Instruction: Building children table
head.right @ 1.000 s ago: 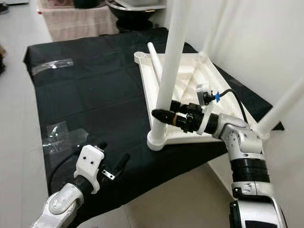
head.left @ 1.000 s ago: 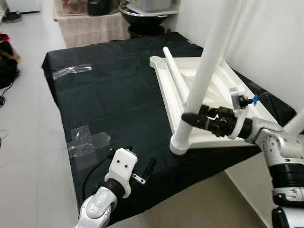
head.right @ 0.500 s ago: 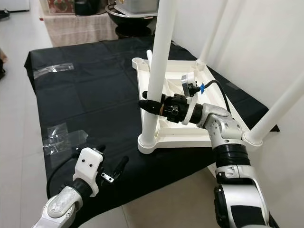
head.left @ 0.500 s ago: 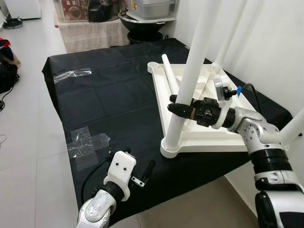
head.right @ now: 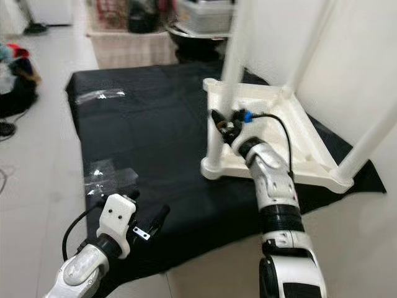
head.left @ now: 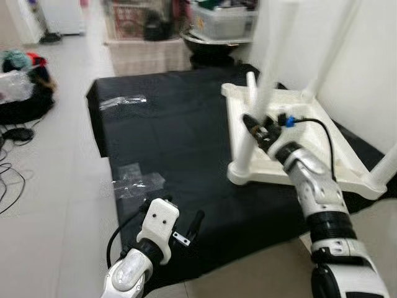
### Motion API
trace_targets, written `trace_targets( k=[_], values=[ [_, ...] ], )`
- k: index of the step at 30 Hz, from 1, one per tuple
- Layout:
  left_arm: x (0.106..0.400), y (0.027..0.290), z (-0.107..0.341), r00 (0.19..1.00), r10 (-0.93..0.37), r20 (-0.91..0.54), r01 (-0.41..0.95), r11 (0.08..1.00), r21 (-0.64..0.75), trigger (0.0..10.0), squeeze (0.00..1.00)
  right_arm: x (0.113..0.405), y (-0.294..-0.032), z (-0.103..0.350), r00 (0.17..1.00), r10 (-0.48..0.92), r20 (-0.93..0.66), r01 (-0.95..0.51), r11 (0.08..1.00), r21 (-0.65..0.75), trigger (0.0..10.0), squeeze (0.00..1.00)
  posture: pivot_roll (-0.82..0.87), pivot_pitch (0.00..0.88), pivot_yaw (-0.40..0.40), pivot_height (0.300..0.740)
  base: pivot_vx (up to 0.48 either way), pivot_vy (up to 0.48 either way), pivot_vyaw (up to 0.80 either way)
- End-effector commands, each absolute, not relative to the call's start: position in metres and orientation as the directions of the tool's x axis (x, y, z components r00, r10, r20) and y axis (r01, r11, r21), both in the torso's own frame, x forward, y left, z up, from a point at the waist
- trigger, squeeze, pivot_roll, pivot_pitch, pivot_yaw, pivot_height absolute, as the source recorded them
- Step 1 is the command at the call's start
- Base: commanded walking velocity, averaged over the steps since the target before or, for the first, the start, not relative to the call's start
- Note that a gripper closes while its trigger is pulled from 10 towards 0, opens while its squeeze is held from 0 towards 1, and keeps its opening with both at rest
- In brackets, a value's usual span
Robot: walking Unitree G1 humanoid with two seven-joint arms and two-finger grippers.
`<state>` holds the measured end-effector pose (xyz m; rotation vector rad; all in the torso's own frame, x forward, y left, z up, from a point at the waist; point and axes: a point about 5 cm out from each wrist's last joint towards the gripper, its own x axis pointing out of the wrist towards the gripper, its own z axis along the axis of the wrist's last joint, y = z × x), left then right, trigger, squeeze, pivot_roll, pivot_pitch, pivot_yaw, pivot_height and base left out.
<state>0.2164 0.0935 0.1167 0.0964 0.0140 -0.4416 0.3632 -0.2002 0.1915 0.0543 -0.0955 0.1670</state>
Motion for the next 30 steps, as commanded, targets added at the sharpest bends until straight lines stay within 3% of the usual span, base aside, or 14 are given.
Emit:
trace_targets(
  k=[1, 4, 10, 11, 12, 13, 15, 18, 19, 20, 21, 23, 28, 30],
  values=[
    [0.216, 0.092, 0.113, 0.899, -0.434, -0.048, 0.437, 0.895, 0.09, 10.0, 0.0, 0.352, -0.213, 0.164, 0.999, -0.036, -0.022, 0.037, 0.999, 0.035, 0.0, 0.0, 0.05, 0.032, -0.071, 0.74, 0.0, 0.0, 0.0],
    [0.216, 0.093, 0.114, 0.901, -0.432, -0.047, 0.434, 0.896, 0.091, 10.0, 0.0, 0.336, -0.208, 0.168, 0.961, -0.277, -0.016, 0.277, 0.961, 0.004, 0.0, 0.0, 0.05, 0.033, -0.073, 0.74, 0.0, 0.0, 0.0],
    [0.216, 0.093, 0.114, 0.902, -0.43, -0.046, 0.432, 0.897, 0.091, 10.0, 0.0, 0.331, -0.204, 0.165, 0.925, -0.375, -0.061, 0.377, 0.926, 0.031, 0.0, 0.0, 0.04, 0.034, -0.074, 0.74, 0.0, 0.0, 0.0],
    [0.215, 0.093, 0.114, 0.902, -0.43, -0.046, 0.432, 0.897, 0.091, 10.0, 0.0, 0.334, -0.199, 0.167, 0.927, -0.37, -0.059, 0.374, 0.924, 0.082, 3.1, 0.0, 0.04, 0.035, -0.073, 0.74, 0.0, 0.0, 0.0],
    [0.215, 0.093, 0.114, 0.902, -0.43, -0.046, 0.432, 0.897, 0.091, 10.0, 0.0, 0.334, -0.199, 0.167, 0.927, -0.37, -0.059, 0.374, 0.924, 0.082, 3.1, 0.0, 0.04, 0.035, -0.073, 0.74, 0.0, 0.0, 0.0],
    [0.216, 0.092, 0.114, 0.901, -0.43, -0.046, 0.433, 0.897, 0.09, 10.0, 0.0, 0.339, -0.193, 0.17, 0.942, -0.331, -0.052, 0.335, 0.934, 0.126, 10.0, 0.0, 0.04, 0.033, -0.073, 0.74, 0.0, 0.0, 0.0],
    [0.216, 0.092, 0.114, 0.901, -0.431, -0.046, 0.434, 0.897, 0.088, 10.0, 0.0, 0.349, -0.185, 0.185, 0.972, -0.232, 0.036, 0.225, 0.964, 0.141, 10.0, 0.0, 0.04, 0.033, -0.073, 0.74, 0.0, 0.0, 0.0],
    [0.216, 0.092, 0.114, 0.901, -0.431, -0.046, 0.434, 0.897, 0.087, 10.0, 0.0, 0.349, -0.182, 0.191, 0.975, -0.216, 0.062, 0.207, 0.97, 0.127, 10.0, 0.0, 0.04, 0.033, -0.073, 0.74, 0.0, 0.0, 0.0],
    [0.216, 0.092, 0.114, 0.901, -0.431, -0.046, 0.433, 0.897, 0.087, 10.0, 0.0, 0.35, -0.183, 0.195, 0.978, -0.191, 0.086, 0.181, 0.977, 0.115, 10.0, 1.0, 0.04, 0.031, -0.074, 0.74, 0.0, 0.0, 0.0],
    [0.216, 0.093, 0.114, 0.901, -0.431, -0.046, 0.433, 0.897, 0.088, 10.0, 0.0, 0.351, -0.184, 0.199, 0.98, -0.172, 0.104, 0.161, 0.981, 0.106, 10.0, 1.0, 0.04, 0.031, -0.074, 0.74, 0.0, 0.0, 0.0],
    [0.216, 0.093, 0.113, 0.901, -0.43, -0.046, 0.433, 0.897, 0.088, 10.0, 0.0, 0.353, -0.185, 0.203, 0.981, -0.142, 0.129, 0.131, 0.987, 0.096, 10.0, 0.0, 0.04, 0.026, -0.077, 0.74, 0.0, 0.0, 0.0],
    [0.216, 0.093, 0.113, 0.902, -0.43, -0.046, 0.433, 0.897, 0.088, 10.0, 0.0, 0.354, -0.186, 0.206, 0.982, -0.123, 0.145, 0.11, 0.99, 0.09, 10.0, 0.0, 0.04, 0.026, -0.077, 0.74, 0.0, 0.0, 0.0],
    [0.216, 0.092, 0.113, 0.901, -0.431, -0.046, 0.433, 0.897, 0.088, 10.0, 0.0, 0.36, -0.19, 0.204, 0.985, 0.104, 0.135, -0.119, 0.988, 0.101, 10.0, 0.0, 0.04, 0.02, -0.074, 0.74, 0.0, 0.0, 0.0],
    [0.215, 0.092, 0.113, 0.9, -0.433, -0.046, 0.436, 0.896, 0.087, 10.0, 0.0, 0.36, -0.189, 0.2, 0.93, 0.351, 0.108, -0.364, 0.919, 0.151, 10.0, 0.0, 0.04, 0.017, -0.072, 0.74, 0.0, 0.0, 0.0]
  ],
)
